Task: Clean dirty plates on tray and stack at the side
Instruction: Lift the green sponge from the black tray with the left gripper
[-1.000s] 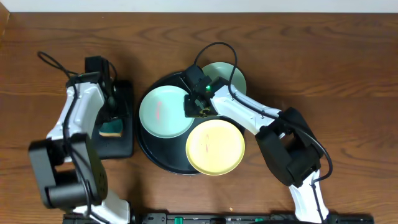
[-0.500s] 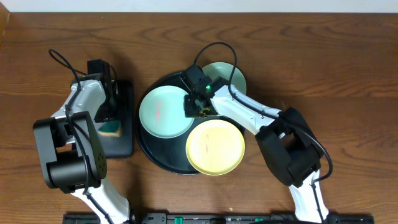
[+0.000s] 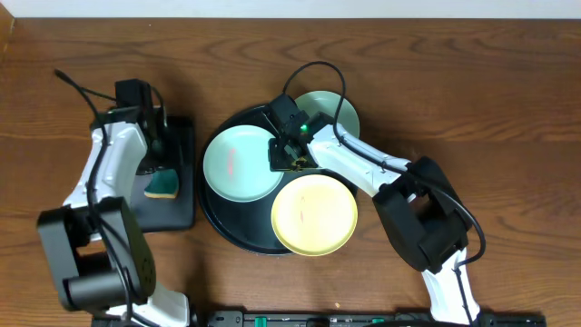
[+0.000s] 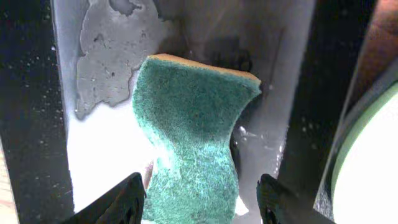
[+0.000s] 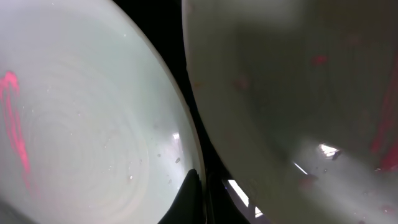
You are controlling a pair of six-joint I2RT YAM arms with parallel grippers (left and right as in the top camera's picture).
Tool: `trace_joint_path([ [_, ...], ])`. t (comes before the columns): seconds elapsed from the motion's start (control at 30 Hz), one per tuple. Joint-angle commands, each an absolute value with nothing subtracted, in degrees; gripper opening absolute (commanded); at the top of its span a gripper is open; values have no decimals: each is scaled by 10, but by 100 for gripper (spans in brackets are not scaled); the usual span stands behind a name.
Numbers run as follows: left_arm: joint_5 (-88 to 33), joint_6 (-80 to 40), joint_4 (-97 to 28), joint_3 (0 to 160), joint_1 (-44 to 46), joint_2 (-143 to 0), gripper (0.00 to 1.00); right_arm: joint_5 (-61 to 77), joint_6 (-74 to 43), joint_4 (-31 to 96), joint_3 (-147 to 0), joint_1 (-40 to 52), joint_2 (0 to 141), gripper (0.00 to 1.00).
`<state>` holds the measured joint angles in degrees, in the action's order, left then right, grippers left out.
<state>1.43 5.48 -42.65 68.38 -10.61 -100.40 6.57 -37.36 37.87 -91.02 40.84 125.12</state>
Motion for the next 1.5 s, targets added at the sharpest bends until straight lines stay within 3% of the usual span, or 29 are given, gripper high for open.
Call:
trace_joint_path([
  [0.0,6,79,-430,677,-121,-1022,59,60,-355,384,-914,414,1267,1],
  [0.33,-57,84,-406,677,-167,-1086,46,60,-347,383,-914,414,1267,1],
  [0.97,-60,83,-430,688,-162,-1085,52,54,-346,379,-914,417,1267,1],
  [1.1,-60,78,-427,681,-162,-1086,43,54,-346,380,-914,417,1267,1],
  [1.4,-60,65,-371,638,-162,-1086,8,54,-346,379,-914,417,1267,1],
  [1.47,-60,60,-365,633,-162,-1086,8,54,-346,379,-914,417,1267,1],
])
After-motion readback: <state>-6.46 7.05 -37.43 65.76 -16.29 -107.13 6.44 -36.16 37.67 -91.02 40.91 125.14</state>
